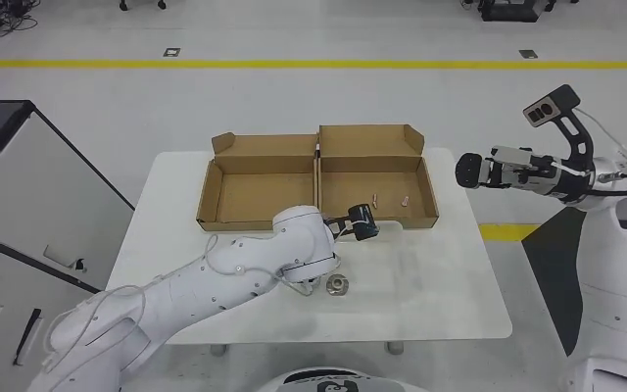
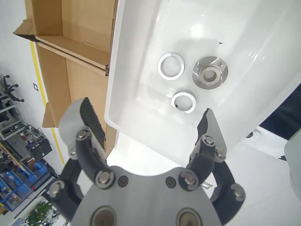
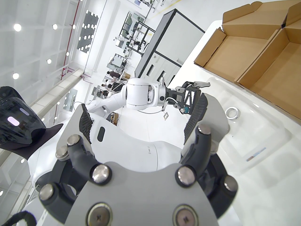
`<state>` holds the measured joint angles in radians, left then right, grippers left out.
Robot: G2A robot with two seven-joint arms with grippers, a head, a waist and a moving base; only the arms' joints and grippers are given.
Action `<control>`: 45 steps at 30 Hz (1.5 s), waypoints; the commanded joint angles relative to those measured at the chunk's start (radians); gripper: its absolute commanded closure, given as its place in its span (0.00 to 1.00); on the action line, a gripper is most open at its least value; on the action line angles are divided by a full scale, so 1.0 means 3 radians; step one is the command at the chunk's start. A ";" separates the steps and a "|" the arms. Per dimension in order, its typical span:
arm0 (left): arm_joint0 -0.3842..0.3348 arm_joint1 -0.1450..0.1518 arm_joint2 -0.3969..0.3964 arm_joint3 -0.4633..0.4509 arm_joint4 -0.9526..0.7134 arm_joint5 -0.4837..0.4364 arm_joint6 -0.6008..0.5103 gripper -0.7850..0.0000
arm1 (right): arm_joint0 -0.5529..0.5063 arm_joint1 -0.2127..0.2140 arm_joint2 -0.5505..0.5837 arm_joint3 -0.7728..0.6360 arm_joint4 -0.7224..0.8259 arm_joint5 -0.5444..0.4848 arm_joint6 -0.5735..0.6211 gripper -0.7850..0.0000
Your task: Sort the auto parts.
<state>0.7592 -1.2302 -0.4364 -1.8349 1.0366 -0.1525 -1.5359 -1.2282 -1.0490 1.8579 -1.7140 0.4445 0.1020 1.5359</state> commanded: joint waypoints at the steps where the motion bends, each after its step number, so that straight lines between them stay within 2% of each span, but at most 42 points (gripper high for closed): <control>1: 0.0000 0.0000 0.0000 0.0000 0.0000 0.0000 0.0000 0.00 | 0.0000 0.0000 0.0000 0.0000 0.0000 0.0000 0.0000 0.00; 12: 0.0000 0.0000 0.0000 0.0000 0.0000 0.0000 0.0000 0.00 | 0.0000 0.0000 0.0000 0.0000 0.0000 0.0000 0.0000 0.00; 15: 0.0009 -0.0005 -0.0032 0.0013 -0.0241 -0.0227 0.0069 0.00 | 0.0000 0.0000 0.0000 0.0000 0.0000 0.0000 0.0000 0.00; 20: -0.0182 -0.0073 0.0121 0.0140 -0.0517 -0.0364 0.0000 0.00 | 0.0000 0.0000 0.0000 0.0000 0.0000 0.0000 0.0000 0.00; 29: -0.0655 -0.0280 0.0605 0.0538 -0.0832 -0.0264 0.0000 0.00 | 0.0000 0.0000 0.0000 0.0000 0.0000 0.0000 0.0000 0.00; 30: -0.0686 -0.0302 0.0631 0.0577 -0.0866 -0.0249 0.0000 0.02 | 0.0000 0.0000 0.0000 0.0000 0.0000 0.0000 0.0000 0.00; 32: -0.0736 -0.0339 0.0681 0.0632 -0.0931 -0.0240 0.0000 0.14 | 0.0000 0.0000 0.0000 0.0000 0.0000 0.0000 0.0000 0.00; 33: -0.0754 -0.0355 0.0703 0.0656 -0.0965 -0.0237 0.0000 0.17 | 0.0000 0.0000 0.0000 0.0000 0.0000 0.0000 0.0000 0.00; 43: -0.0849 -0.0469 0.0888 0.0845 -0.1164 -0.0270 0.0000 0.31 | 0.0000 0.0000 0.0000 0.0000 0.0000 0.0000 0.0000 0.00; 44: -0.0842 -0.0478 0.0888 0.0873 -0.1176 -0.0290 0.0000 0.40 | 0.0000 0.0000 0.0000 0.0000 0.0000 0.0000 0.0000 0.00; 45: -0.0835 -0.0488 0.0888 0.0898 -0.1175 -0.0305 0.0000 0.42 | 0.0000 0.0000 0.0000 0.0000 0.0000 0.0000 0.0000 0.00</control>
<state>0.5063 -1.3743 -0.1695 -1.5724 0.6841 -0.2395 -1.5359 -1.2282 -1.0490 1.8579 -1.7140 0.4445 0.1020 1.5359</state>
